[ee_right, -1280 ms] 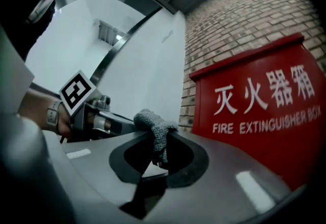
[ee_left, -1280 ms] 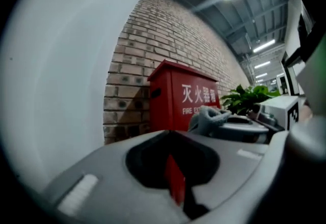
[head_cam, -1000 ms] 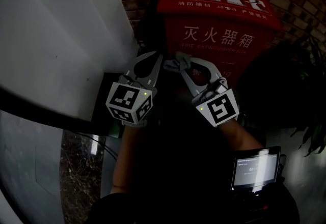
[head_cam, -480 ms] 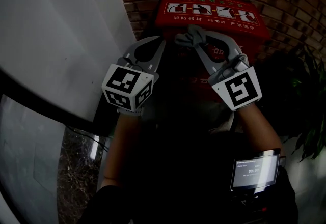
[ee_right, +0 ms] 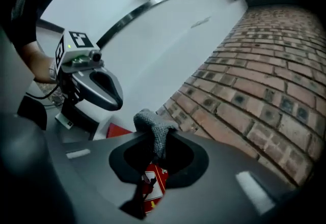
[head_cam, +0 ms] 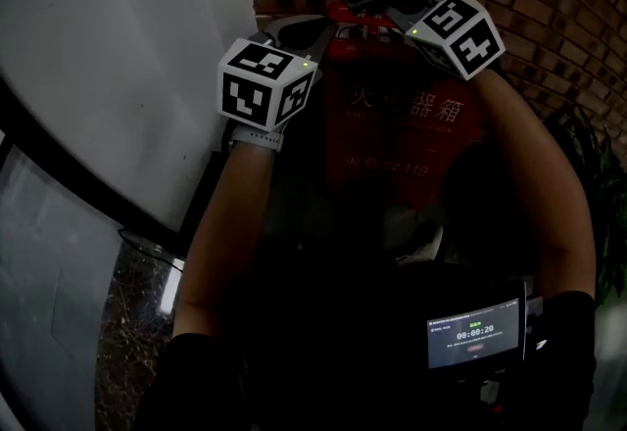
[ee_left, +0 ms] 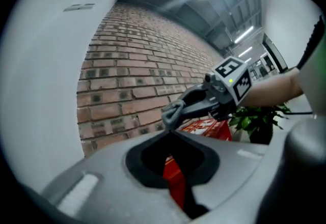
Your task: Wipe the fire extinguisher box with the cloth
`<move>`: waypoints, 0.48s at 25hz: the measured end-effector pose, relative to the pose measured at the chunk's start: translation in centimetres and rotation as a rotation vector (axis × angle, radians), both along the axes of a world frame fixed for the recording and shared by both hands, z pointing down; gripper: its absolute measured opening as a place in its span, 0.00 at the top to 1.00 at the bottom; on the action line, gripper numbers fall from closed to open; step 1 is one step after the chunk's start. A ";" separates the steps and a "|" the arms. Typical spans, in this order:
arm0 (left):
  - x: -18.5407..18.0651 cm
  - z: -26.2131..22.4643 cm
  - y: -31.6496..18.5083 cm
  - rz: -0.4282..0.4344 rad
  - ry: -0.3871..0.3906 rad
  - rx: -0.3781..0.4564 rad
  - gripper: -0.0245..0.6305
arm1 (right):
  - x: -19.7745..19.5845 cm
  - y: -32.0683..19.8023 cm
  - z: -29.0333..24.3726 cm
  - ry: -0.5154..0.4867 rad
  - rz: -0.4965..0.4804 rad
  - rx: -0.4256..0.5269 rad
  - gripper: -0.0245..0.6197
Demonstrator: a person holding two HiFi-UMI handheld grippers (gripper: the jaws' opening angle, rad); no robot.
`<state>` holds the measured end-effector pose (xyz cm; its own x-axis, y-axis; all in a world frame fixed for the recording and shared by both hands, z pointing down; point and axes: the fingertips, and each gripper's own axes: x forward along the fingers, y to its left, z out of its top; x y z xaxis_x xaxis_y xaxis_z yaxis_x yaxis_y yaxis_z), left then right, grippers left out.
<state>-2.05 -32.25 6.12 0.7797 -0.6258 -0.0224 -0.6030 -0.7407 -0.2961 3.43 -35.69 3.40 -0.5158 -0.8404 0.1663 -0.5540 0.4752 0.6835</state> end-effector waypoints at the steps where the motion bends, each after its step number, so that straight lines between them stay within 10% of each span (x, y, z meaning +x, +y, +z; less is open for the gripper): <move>1: 0.0 -0.1 -0.7 -0.010 -0.011 -0.001 0.96 | -0.2 -1.2 0.6 0.039 0.011 -0.023 0.90; 12: 0.3 1.9 -6.8 -0.051 -0.170 -0.043 0.96 | -2.5 -10.8 6.4 0.449 0.097 -0.074 0.90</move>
